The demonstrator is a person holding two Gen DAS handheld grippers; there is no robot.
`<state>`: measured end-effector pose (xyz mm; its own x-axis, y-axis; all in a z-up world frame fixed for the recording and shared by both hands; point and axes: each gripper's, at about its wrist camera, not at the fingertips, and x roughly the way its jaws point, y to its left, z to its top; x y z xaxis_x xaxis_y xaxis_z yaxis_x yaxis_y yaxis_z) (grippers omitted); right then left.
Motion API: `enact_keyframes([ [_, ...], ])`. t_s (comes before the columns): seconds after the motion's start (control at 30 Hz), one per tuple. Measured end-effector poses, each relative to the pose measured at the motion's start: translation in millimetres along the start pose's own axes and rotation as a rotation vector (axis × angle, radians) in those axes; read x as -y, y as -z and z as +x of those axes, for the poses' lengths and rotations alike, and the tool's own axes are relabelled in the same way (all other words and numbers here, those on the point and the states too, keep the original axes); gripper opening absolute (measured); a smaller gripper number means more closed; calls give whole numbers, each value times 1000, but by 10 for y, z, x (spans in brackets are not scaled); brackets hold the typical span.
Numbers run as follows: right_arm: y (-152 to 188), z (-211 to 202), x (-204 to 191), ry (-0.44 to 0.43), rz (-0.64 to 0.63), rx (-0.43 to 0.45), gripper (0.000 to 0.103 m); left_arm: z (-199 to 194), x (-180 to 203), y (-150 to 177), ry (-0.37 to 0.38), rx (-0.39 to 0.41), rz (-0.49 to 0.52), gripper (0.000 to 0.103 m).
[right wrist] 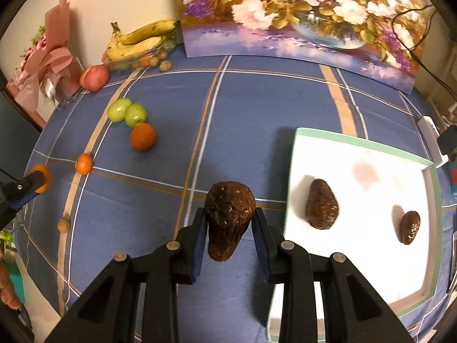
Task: Organize fruits
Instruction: 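Grasp an orange with the left tool while the right tool grasps an elongated brown fruit, then carry the orange and the brown fruit over the white tray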
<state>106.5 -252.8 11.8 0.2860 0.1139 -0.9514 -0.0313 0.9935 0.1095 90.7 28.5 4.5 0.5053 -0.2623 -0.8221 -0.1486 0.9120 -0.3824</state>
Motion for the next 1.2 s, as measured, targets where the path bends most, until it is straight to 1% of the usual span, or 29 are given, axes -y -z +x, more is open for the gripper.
enact_keyframes([
  [0.03, -27, 49, -14, 2, 8, 5, 33, 17, 66, -11, 6, -3, 10, 37],
  [0.1, -35, 22, 46, 17, 22, 17, 33, 38, 234, -6, 19, -10, 38, 37],
  [0.27, -28, -110, 296, 77, 62, 49, 33, 69, 561, 57, 44, -29, 87, 37],
  [0.53, 24, -309, 958, 187, 199, 81, 33, 180, 1200, 177, 98, -58, 187, 37],
  [0.67, 89, -433, 1297, 226, 280, 97, 33, 267, 1468, 245, 116, -76, 231, 37],
  [0.77, 114, -517, 1482, 258, 320, 106, 33, 345, 1674, 314, 145, -99, 264, 37],
  [0.8, 130, -549, 1561, 267, 338, 109, 33, 386, 1755, 357, 160, -112, 281, 37],
  [0.9, 181, -624, 1745, 285, 376, 115, 33, 498, 1935, 502, 173, -145, 333, 37],
  [1.0, 239, -624, 1878, 300, 404, 104, 33, 650, 2140, 709, 199, -201, 390, 37],
  [1.1, 287, -539, 1973, 292, 422, 72, 33, 769, 2291, 899, 222, -254, 434, 37],
  [1.2, 344, -447, 2045, 293, 439, 32, 33, 862, 2413, 1091, 217, -295, 478, 37],
])
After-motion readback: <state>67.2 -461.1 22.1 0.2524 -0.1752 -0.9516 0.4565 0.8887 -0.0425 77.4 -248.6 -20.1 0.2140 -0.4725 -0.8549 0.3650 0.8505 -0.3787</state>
